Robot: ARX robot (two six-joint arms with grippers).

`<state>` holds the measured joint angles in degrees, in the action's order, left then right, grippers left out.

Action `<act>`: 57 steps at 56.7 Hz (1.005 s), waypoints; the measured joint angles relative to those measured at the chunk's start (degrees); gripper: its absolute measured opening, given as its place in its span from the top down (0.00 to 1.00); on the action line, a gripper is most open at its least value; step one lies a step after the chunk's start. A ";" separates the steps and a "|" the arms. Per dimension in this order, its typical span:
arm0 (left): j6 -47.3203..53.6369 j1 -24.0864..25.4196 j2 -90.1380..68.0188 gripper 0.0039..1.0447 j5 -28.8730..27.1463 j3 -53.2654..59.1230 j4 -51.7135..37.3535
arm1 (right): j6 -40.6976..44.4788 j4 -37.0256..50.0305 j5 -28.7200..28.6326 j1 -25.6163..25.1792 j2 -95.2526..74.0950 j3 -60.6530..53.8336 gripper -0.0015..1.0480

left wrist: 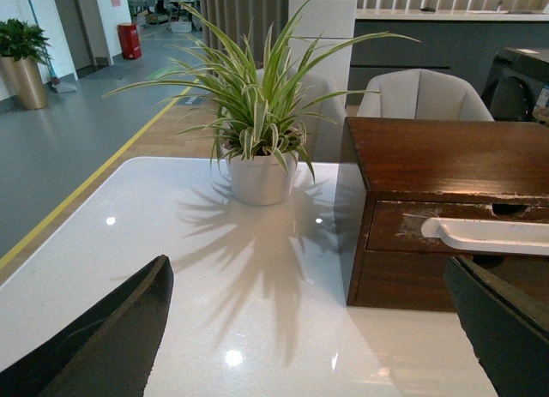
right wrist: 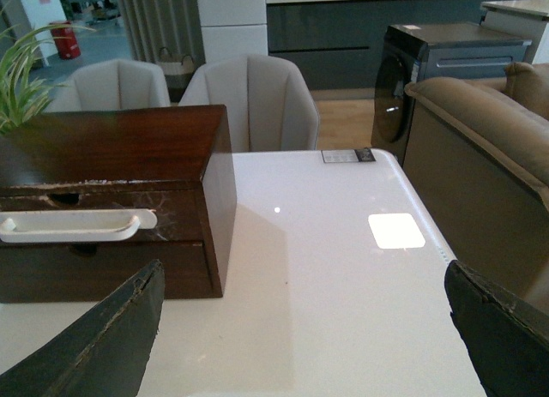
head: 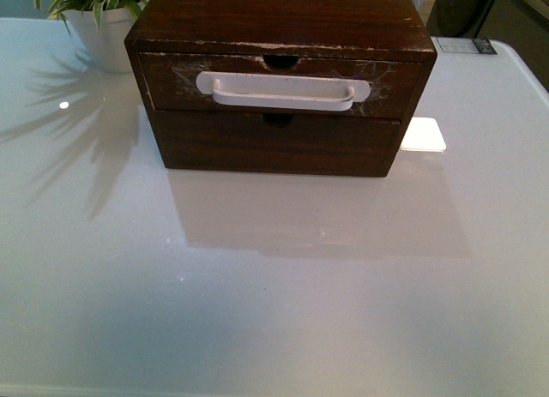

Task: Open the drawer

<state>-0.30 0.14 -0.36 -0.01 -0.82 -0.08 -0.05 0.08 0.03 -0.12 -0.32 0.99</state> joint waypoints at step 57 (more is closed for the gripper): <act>7.74 -2.14 -18.78 0.08 27.02 -6.75 10.45 | 15.69 -2.32 8.85 -3.04 -25.79 8.39 0.09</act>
<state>7.44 -2.00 -19.14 27.00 -7.57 10.37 15.64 -2.24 8.88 -3.16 -26.11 9.39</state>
